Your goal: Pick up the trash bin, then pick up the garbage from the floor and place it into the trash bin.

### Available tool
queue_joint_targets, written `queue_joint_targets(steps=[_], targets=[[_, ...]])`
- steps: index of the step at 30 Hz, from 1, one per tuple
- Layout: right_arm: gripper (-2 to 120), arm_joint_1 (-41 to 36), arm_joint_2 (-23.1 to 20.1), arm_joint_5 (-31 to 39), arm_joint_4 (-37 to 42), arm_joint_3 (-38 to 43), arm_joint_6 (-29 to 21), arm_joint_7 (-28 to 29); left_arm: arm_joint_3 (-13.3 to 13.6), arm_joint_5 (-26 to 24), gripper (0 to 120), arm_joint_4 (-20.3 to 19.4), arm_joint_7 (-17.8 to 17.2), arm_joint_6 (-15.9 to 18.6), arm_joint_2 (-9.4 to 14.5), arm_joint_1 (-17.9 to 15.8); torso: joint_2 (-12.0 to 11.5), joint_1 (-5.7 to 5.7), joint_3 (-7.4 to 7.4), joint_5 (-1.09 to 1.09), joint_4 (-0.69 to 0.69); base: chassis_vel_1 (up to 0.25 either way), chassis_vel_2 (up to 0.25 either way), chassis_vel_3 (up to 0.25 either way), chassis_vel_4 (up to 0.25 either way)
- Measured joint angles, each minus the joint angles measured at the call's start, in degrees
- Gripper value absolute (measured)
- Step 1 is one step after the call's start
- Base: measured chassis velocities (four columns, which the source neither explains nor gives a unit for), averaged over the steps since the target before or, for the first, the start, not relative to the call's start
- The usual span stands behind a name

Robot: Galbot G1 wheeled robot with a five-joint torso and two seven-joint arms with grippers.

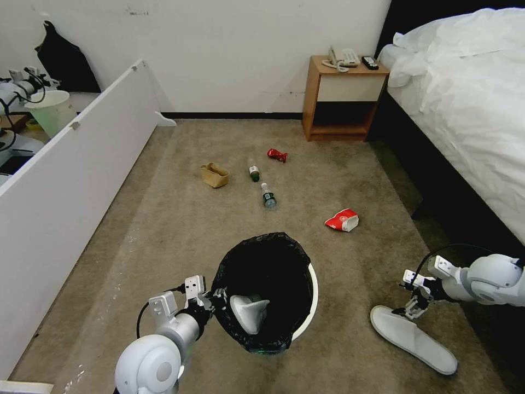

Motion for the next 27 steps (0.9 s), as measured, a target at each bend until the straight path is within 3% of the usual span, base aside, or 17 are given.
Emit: queue_joint_targets(steps=[16, 27], targets=[[100, -2.55, -2.50, 7.87, -0.99, -1.20, -1.69, 2.48, -0.15, -0.25, 2, 0.19, 0.23, -0.19, 0.61, 0.01, 0.00, 0.00, 0.00, 0.00, 0.01, 0.000, 0.000, 0.000, 0.000], [100, -5.23, -3.54, 8.47, -3.51, -0.73, -1.66, 2.53, -0.29, -0.32, 2, 0.43, 0.30, -0.23, 0.63, -0.04, 0.00, 0.00, 0.00, 0.01, 0.01, 0.000, 0.000, 0.000, 0.000]])
